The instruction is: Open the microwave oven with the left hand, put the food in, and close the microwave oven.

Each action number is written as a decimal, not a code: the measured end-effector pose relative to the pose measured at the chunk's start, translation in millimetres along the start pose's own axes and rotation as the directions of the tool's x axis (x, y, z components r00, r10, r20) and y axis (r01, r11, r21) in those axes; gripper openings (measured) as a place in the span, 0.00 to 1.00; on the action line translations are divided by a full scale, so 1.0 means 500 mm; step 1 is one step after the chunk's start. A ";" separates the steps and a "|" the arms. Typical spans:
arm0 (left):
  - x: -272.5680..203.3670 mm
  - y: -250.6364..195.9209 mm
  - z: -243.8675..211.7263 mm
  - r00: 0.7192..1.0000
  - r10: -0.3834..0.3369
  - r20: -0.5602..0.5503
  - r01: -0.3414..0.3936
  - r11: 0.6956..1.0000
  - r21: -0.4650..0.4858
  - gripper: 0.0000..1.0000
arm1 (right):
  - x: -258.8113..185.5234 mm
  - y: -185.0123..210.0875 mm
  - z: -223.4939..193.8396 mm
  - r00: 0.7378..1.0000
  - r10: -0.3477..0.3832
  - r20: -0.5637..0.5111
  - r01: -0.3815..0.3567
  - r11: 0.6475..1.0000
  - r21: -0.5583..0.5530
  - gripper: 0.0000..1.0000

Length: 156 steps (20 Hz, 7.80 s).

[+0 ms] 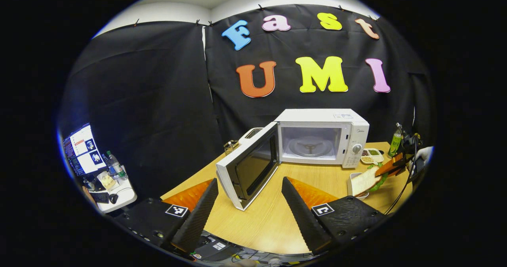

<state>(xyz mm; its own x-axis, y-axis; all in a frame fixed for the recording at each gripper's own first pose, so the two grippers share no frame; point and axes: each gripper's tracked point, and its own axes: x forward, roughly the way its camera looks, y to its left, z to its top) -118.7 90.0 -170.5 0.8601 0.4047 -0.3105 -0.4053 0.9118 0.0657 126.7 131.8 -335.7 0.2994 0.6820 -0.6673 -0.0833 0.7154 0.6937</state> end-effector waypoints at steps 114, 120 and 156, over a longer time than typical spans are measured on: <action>0.386 0.145 -0.126 0.961 -0.275 -0.010 0.275 0.961 0.019 0.00 | -0.561 0.332 0.020 0.428 -0.244 0.870 0.621 0.779 -0.087 0.92; 0.347 0.022 -0.121 0.932 -0.361 -0.005 0.361 0.932 0.035 0.00 | -0.579 0.319 0.024 0.443 -0.231 0.866 0.620 0.777 -0.109 0.92; 0.395 -0.533 -0.016 0.771 -0.637 0.000 0.629 0.762 0.154 0.00 | -0.636 0.118 0.074 0.430 -0.327 0.842 0.632 0.775 -0.021 1.00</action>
<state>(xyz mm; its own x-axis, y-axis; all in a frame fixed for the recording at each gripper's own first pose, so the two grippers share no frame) 156.6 -73.7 -256.8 0.9214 -0.2685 -0.2810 0.2801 0.9600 0.0010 61.9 -48.5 -72.4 0.9559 -0.0689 -0.2854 0.1043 0.9884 0.1104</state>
